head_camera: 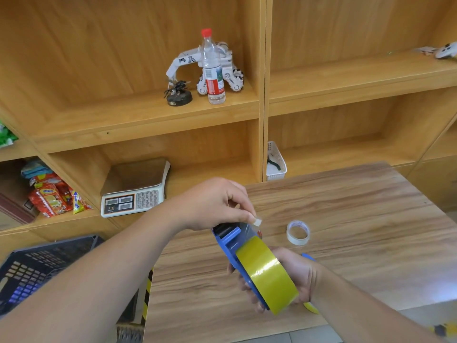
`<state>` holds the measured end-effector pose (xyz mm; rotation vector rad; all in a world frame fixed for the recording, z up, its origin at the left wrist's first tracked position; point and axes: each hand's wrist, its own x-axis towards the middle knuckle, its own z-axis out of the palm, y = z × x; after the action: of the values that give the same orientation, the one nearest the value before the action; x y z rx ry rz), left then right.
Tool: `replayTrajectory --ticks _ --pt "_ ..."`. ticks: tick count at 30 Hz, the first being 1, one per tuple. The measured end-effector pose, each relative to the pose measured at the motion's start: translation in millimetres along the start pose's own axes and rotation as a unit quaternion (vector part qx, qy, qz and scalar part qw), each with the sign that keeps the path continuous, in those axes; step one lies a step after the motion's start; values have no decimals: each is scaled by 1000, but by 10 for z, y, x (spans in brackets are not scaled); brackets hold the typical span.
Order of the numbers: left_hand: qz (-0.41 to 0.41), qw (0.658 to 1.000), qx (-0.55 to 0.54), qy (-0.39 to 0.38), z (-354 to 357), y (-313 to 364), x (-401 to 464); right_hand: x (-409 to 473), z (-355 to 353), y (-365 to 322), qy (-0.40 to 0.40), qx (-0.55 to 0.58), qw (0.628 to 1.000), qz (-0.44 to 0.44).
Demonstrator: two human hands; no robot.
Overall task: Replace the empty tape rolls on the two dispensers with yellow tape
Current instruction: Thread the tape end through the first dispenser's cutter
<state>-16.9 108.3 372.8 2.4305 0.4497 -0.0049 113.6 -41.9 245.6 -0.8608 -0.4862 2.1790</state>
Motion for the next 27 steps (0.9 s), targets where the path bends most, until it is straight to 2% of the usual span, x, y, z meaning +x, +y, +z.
replayTrajectory --ticks 10,17,27 --pt "-56 994 -39 82 -12 -122 -35 -24 -59 -29 61 33 995 -74" --pt "-109 986 -47 115 -36 -227 -120 -40 -28 -85 96 -35 988 -115" --pt "-129 979 -72 143 -204 -379 -182 -116 -2 -97 94 -102 985 -102"
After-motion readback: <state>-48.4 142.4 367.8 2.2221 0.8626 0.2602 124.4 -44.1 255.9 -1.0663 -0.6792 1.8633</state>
